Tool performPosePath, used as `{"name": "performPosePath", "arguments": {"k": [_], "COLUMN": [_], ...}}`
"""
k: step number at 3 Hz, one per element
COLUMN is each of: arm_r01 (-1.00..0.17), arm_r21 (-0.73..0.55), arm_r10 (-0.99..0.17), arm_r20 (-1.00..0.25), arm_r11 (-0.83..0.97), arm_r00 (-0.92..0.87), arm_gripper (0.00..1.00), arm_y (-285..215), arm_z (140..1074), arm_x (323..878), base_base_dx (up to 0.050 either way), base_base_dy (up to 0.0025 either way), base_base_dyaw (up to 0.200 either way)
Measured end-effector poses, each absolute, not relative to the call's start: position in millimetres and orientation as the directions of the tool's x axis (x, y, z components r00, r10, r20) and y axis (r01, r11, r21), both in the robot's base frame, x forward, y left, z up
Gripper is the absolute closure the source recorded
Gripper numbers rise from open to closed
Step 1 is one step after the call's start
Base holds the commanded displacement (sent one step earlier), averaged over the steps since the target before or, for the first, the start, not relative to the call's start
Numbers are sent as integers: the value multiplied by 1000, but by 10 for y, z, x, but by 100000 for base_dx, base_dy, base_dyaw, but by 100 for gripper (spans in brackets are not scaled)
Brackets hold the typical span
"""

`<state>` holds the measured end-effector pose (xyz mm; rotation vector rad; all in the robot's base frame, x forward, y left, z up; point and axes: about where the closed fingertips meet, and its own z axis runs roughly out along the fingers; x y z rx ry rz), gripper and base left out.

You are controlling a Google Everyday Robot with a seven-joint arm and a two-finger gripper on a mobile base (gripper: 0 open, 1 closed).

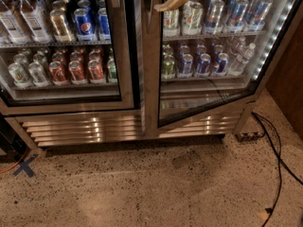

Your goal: Open right fridge door

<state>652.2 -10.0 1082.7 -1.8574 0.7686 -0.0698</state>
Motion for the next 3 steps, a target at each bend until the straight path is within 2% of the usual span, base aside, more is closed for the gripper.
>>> {"name": "performPosePath", "arguments": {"k": [1, 3], "arm_r01": [-472, -472], "arm_r21": [-854, -854], "arm_r10": [-535, -535], "arm_r20": [-300, -300], "arm_r11": [-218, -218], "arm_r00": [790, 790], "arm_gripper": [100, 100], "arm_y": [-100, -148], "arm_z": [10827, 10828], "arm_x": [6522, 6566], "base_base_dx": [-3999, 0], "base_base_dy": [-4, 0], "base_base_dyaw": [22, 0]}}
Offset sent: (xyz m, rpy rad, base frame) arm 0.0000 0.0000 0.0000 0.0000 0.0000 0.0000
